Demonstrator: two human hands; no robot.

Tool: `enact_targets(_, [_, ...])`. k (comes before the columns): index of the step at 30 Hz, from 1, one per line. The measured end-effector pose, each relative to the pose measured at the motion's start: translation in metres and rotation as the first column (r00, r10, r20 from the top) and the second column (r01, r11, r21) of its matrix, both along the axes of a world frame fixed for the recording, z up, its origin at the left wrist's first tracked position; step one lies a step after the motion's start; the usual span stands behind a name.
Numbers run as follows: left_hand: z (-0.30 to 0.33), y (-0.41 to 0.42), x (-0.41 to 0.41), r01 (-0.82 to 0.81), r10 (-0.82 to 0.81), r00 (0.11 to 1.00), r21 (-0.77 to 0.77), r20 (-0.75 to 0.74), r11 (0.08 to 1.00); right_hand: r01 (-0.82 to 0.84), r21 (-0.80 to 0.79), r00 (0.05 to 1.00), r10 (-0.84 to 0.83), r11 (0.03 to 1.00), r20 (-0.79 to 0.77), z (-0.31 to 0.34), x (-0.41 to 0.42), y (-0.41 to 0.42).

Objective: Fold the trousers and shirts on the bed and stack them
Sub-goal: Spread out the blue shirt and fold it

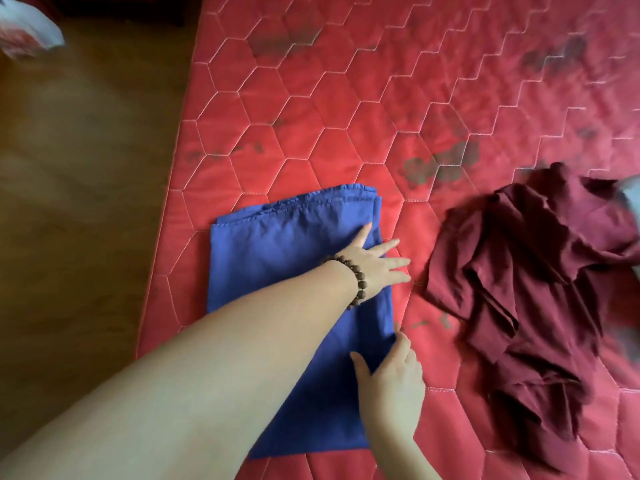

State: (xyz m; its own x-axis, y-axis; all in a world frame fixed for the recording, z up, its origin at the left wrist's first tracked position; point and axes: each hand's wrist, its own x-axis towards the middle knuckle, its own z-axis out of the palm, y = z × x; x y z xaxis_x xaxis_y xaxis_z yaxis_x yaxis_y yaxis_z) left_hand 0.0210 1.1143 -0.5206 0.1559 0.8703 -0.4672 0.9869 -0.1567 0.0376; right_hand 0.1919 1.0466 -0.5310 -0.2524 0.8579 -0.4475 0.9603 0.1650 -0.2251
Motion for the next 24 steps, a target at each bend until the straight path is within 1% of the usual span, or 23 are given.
enact_targets(1, [0.000,0.003,-0.004,-0.007,0.007,1.000,0.008,-0.005,1.000,0.031,-0.048,0.999,-0.032,0.998,-0.029,-0.001,-0.001,0.003])
enact_targets(2, [0.001,0.003,-0.008,-0.006,0.007,1.000,0.051,-0.030,0.999,0.051,-0.097,0.998,-0.055,0.994,-0.040,-0.001,-0.003,0.005])
enact_targets(3, [0.003,0.000,-0.013,0.016,-0.009,0.997,0.088,-0.077,0.996,0.052,-0.140,0.998,-0.057,0.989,-0.037,-0.001,-0.005,0.007])
enact_targets(5, [0.006,-0.006,-0.024,0.052,-0.038,0.987,0.084,-0.154,0.995,-0.015,-0.173,0.999,0.006,0.985,-0.049,0.000,-0.005,0.012])
enact_targets(7, [0.009,-0.010,-0.036,0.081,-0.066,0.981,0.078,-0.181,0.994,-0.114,-0.158,0.991,0.102,0.981,-0.081,0.001,-0.002,0.022])
enact_targets(9, [0.012,-0.013,-0.047,0.155,-0.131,0.967,0.096,-0.219,0.983,-0.200,-0.114,0.979,0.193,0.973,-0.072,0.003,0.002,0.039])
enact_targets(11, [0.015,-0.017,-0.057,0.196,-0.182,0.957,0.037,-0.226,0.980,-0.291,-0.042,0.955,0.288,0.956,-0.063,0.008,0.004,0.062])
enact_targets(12, [0.017,-0.020,-0.062,0.182,-0.180,0.962,-0.010,-0.206,0.983,-0.344,-0.010,0.938,0.343,0.939,-0.058,0.011,0.004,0.074])
enact_targets(14, [0.022,-0.027,-0.074,0.096,-0.103,0.986,-0.056,-0.129,0.994,-0.441,0.042,0.895,0.443,0.896,-0.047,0.019,0.001,0.098])
enact_targets(16, [0.031,-0.036,-0.087,-0.052,0.049,0.997,-0.044,-0.054,0.998,-0.513,0.066,0.855,0.516,0.856,-0.040,0.028,-0.008,0.117])
enact_targets(18, [0.044,-0.042,-0.101,-0.159,0.158,0.987,-0.013,-0.033,0.987,-0.573,0.117,0.816,0.578,0.811,-0.016,0.042,-0.022,0.135])
enact_targets(21, [0.077,-0.044,-0.124,-0.210,0.221,0.972,0.121,-0.084,0.970,-0.624,0.304,0.759,0.651,0.720,0.013,0.078,-0.052,0.159])
enact_targets(24, [0.125,-0.037,-0.146,-0.271,0.304,0.950,0.288,-0.076,0.918,-0.622,0.497,0.706,0.707,0.605,0.023,0.127,-0.082,0.182])
